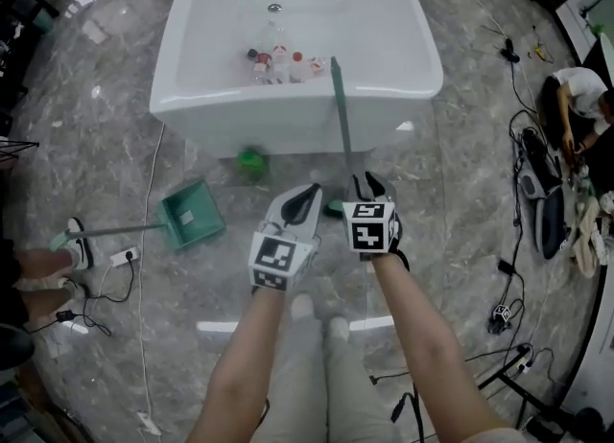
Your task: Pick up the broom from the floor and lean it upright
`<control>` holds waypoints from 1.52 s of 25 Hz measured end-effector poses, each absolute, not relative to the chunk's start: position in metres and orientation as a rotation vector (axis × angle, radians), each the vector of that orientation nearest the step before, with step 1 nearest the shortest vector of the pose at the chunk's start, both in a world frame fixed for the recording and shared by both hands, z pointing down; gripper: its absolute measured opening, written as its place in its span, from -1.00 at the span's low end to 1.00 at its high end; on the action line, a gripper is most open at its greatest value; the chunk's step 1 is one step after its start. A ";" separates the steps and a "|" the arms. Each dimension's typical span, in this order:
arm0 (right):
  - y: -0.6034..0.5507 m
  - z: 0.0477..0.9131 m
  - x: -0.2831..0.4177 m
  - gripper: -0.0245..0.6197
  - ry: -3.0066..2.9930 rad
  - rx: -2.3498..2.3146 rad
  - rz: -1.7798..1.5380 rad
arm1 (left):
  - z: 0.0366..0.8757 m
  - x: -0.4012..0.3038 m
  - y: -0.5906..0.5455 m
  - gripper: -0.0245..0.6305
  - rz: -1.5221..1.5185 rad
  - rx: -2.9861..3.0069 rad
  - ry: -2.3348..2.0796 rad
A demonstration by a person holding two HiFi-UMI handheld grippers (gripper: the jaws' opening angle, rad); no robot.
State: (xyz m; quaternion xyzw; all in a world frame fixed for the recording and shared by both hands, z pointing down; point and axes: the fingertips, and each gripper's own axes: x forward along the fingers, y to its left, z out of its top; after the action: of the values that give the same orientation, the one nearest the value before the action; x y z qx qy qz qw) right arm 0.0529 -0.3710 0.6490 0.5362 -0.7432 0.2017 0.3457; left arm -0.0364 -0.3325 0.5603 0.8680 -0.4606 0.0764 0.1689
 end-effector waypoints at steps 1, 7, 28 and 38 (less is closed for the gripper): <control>-0.367 0.635 0.051 -0.67 -1.955 1.383 0.515 | 0.551 -0.031 -0.329 -0.93 0.228 2.494 -1.291; -0.314 0.537 0.028 -0.92 -2.224 1.269 0.586 | 0.487 -0.016 -0.296 -0.93 0.184 2.543 -1.255; -0.200 0.260 0.033 -0.92 -2.672 1.149 0.038 | 0.230 0.022 -0.216 -0.93 -0.118 2.884 -1.288; -0.197 0.186 0.043 -0.92 -2.797 1.229 -0.054 | 0.166 0.023 -0.203 -0.93 -0.131 2.965 -1.362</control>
State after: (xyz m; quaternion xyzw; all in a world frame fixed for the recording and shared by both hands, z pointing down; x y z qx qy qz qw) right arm 0.0427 -0.1965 0.1855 0.4020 -0.9145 -0.0176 0.0430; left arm 0.0232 -0.2026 0.1662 0.9063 -0.4163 -0.0402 -0.0616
